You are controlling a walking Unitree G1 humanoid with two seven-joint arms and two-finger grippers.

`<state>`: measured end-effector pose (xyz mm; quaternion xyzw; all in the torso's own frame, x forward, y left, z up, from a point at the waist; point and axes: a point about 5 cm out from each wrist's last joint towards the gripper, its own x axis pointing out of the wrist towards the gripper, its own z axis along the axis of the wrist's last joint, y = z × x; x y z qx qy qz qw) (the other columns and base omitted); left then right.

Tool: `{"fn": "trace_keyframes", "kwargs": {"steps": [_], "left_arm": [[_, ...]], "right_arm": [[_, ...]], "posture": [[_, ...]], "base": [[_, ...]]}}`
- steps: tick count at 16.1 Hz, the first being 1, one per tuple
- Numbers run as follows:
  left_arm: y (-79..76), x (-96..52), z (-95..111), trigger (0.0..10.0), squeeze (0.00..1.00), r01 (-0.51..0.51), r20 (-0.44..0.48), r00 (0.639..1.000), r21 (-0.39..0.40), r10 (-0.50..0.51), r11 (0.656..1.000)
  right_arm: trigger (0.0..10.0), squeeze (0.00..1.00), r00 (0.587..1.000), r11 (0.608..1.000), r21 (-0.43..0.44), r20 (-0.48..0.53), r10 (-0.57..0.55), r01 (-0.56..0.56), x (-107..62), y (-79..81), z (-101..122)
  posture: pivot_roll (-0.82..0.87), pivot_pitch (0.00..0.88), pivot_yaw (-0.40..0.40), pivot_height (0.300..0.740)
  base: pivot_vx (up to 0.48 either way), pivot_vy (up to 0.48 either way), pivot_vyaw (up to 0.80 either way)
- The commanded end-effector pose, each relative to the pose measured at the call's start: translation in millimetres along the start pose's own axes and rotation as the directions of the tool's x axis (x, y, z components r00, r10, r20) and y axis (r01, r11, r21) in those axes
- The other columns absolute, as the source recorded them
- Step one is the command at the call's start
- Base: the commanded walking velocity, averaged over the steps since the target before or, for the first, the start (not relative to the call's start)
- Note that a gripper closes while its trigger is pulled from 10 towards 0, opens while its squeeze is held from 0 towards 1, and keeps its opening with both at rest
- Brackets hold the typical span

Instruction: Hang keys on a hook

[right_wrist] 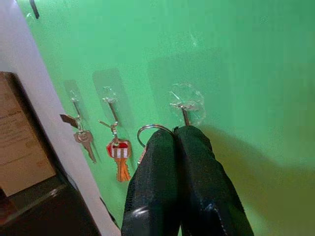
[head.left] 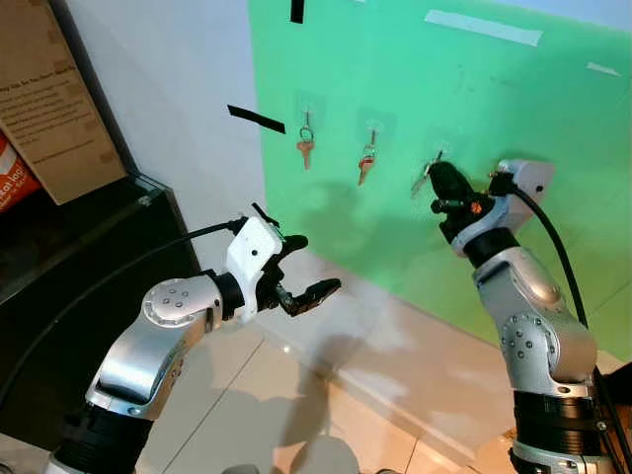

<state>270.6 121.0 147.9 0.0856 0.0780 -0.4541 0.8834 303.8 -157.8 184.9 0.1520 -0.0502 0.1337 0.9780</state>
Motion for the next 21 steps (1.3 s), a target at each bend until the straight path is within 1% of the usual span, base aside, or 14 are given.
{"fn": "trace_keyframes", "kwargs": {"steps": [1,5,7,9,13,14,16,17,21], "left_arm": [[2.3,-0.7,1,10.0,0.00,-0.006,-0.007,1.000,0.016,0.006,1.000],[2.5,-0.9,1,10.0,0.00,-0.007,-0.009,1.000,0.016,0.007,1.000],[2.8,-1.1,1,10.0,0.00,-0.007,-0.011,1.000,0.017,0.007,1.000],[2.8,-0.9,1,10.0,0.00,-0.006,-0.011,1.000,0.017,0.006,1.000],[2.2,0.6,1,10.0,0.00,0.003,-0.011,1.000,0.016,-0.002,1.000],[2.1,0.8,1,10.0,0.00,0.005,-0.011,1.000,0.016,-0.005,1.000],[1.9,1.1,1,10.0,0.00,0.006,-0.011,1.000,0.016,-0.006,1.000],[1.8,1.3,1,10.0,0.00,0.008,-0.012,1.000,0.016,-0.008,1.000],[1.6,1.7,1,10.0,0.00,0.008,-0.011,1.000,0.018,-0.008,1.000]], "right_arm": [[10.0,0.00,1.000,1.000,0.013,-0.002,0.024,-0.024,2.1,1.6,1],[10.0,0.00,1.000,0.999,0.038,0.003,-0.013,0.013,5.3,-2.1,2],[10.0,0.00,0.998,0.997,0.051,-0.030,-0.064,0.065,5.8,-9.5,-3],[10.0,0.00,0.994,0.993,0.059,-0.045,-0.095,0.098,4.9,-13.7,-6],[10.0,0.00,0.983,0.976,0.125,-0.061,-0.173,0.179,0.0,-25.4,-10],[10.0,0.00,0.976,0.971,0.120,-0.096,-0.195,0.206,-2.9,-30.6,-15],[10.0,0.00,0.972,0.973,0.097,-0.132,-0.194,0.208,-4.0,-31.5,-21],[10.0,0.00,0.972,0.977,0.087,-0.157,-0.177,0.192,-3.9,-28.1,-26],[10.0,0.00,0.973,0.978,0.102,-0.163,-0.164,0.182,-1.7,-24.4,-27]], "posture": [[0.11,0.000,-0.006,0.740],[0.12,0.000,-0.007,0.740],[0.12,0.000,-0.006,0.740],[0.12,0.000,-0.004,0.740],[0.11,0.000,-0.001,0.740],[0.11,0.000,0.000,0.740],[0.11,0.000,0.001,0.740],[0.11,0.000,0.002,0.740],[0.11,0.000,0.002,0.740]], "base": [[0.000,0.000,0.00],[0.000,0.000,0.00],[0.000,0.000,0.00],[0.000,0.000,0.00],[0.000,0.000,0.00],[0.000,0.000,0.00],[0.000,0.000,0.00],[0.000,0.000,0.00],[0.000,0.000,0.00]]}}
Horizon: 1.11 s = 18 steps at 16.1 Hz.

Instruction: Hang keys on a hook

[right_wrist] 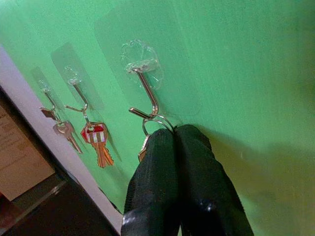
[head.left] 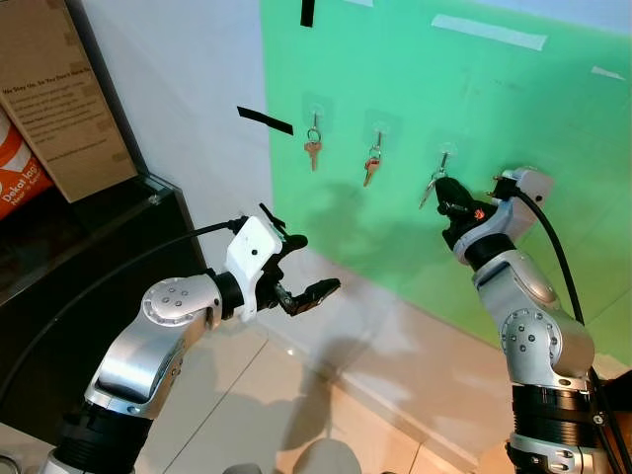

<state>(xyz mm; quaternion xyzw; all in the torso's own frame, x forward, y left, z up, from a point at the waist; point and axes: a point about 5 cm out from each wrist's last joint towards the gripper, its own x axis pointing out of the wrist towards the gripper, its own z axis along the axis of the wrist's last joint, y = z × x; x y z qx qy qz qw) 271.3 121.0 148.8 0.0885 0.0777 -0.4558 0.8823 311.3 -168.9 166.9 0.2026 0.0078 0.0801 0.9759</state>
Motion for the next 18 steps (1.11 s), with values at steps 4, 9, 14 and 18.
{"fn": "trace_keyframes", "kwargs": {"steps": [4,9,14,18], "left_arm": [[-0.1,2.0,-0.3,10.0,0.00,0.008,-0.009,1.000,0.008,-0.007,1.000],[-1.0,2.7,-0.7,10.0,0.00,0.011,-0.007,1.000,0.005,-0.011,1.000],[0.7,2.7,0.3,10.0,0.00,0.004,-0.003,1.000,0.015,-0.004,1.000],[1.1,2.5,0.4,10.0,0.00,-0.001,0.001,1.000,0.017,0.001,1.000]], "right_arm": [[10.0,0.00,0.997,0.991,0.132,-0.069,-0.018,0.028,-4.0,-8.3,-13.2],[10.0,0.00,0.997,0.986,0.163,-0.074,-0.021,0.033,-5.6,-11.3,-13.7],[10.0,1.00,0.997,0.984,0.174,-0.066,-0.032,0.043,-3.5,-10.9,-12.3],[10.0,1.00,1.000,0.993,0.122,-0.019,0.010,-0.008,-9.9,-9.9,-8.3]], "posture": [[0.10,0.000,0.000,0.740],[0.10,0.000,0.000,0.740],[0.10,0.000,0.001,0.740],[0.10,0.000,-0.001,0.740]], "base": [[0.000,0.000,0.00],[0.000,0.000,0.00],[0.000,0.000,0.00],[0.000,0.000,0.00]]}}
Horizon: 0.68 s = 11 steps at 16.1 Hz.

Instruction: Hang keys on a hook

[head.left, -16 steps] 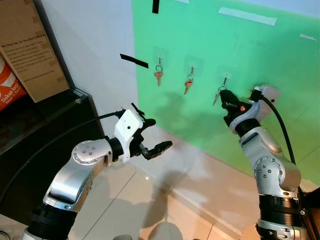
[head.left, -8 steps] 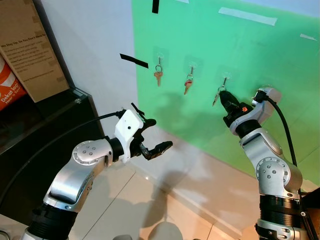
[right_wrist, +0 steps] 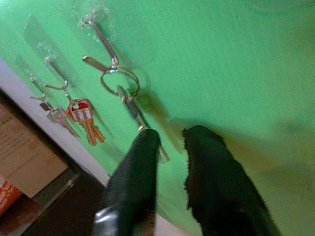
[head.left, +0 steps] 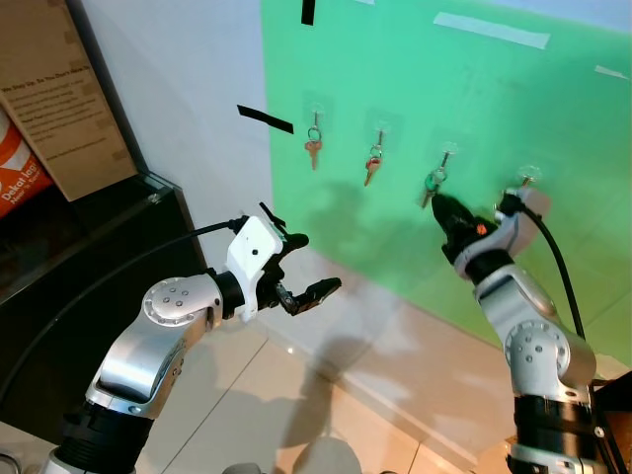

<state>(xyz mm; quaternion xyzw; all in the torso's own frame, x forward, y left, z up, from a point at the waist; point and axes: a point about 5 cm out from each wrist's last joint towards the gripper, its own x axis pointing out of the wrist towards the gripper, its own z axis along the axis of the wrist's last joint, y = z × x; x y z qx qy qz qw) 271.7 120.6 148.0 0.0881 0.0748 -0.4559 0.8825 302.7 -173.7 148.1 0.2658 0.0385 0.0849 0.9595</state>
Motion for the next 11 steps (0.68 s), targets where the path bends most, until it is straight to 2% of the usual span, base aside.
{"fn": "trace_keyframes", "kwargs": {"steps": [1,5,7,8,10,11], "left_arm": [[0.8,1.8,1,10.0,0.00,-0.001,-0.003,1.000,0.014,0.001,1.000],[1.9,-0.4,-3,10.0,0.00,-0.051,-0.005,0.999,-0.008,0.050,0.999],[9.8,-7.0,-14,10.0,0.00,-0.178,-0.037,0.983,-0.014,0.177,0.984],[19.1,-18.0,-28,10.0,0.00,-0.349,-0.076,0.935,-0.041,0.345,0.936],[21.3,-23.0,-34,10.0,0.00,-0.408,-0.096,0.911,-0.054,0.402,0.911],[21.4,-28.9,-48,10.0,0.00,-0.478,-0.133,0.873,-0.045,0.469,0.877]], "right_arm": [[10.0,1.00,0.999,0.998,-0.056,0.038,0.019,-0.017,-3.4,1.6,8],[10.0,1.00,1.000,0.962,-0.274,0.000,0.003,-0.003,-15.6,-3.9,-2],[10.0,1.00,0.997,0.920,-0.387,-0.025,-0.072,0.057,-20.7,-14.1,-15],[10.0,1.00,0.992,0.901,-0.430,-0.073,-0.101,0.060,-23.5,-16.5,-34],[10.0,1.00,0.991,0.898,-0.437,-0.090,-0.099,0.050,-22.7,-13.9,-40],[10.0,1.00,0.989,0.900,-0.435,-0.111,-0.095,0.038,-21.1,-10.6,-46]], "posture": [[0.10,0.000,0.000,0.740],[0.10,0.000,-0.006,0.740],[0.11,0.000,-0.014,0.740],[0.11,0.000,-0.013,0.740],[0.11,0.000,-0.011,0.740],[0.11,0.000,-0.021,0.740]], "base": [[0.000,0.000,0.00],[0.000,0.000,0.00],[0.000,0.000,0.80],[0.000,0.000,0.80],[0.000,0.000,0.80],[0.000,0.000,0.80]]}}
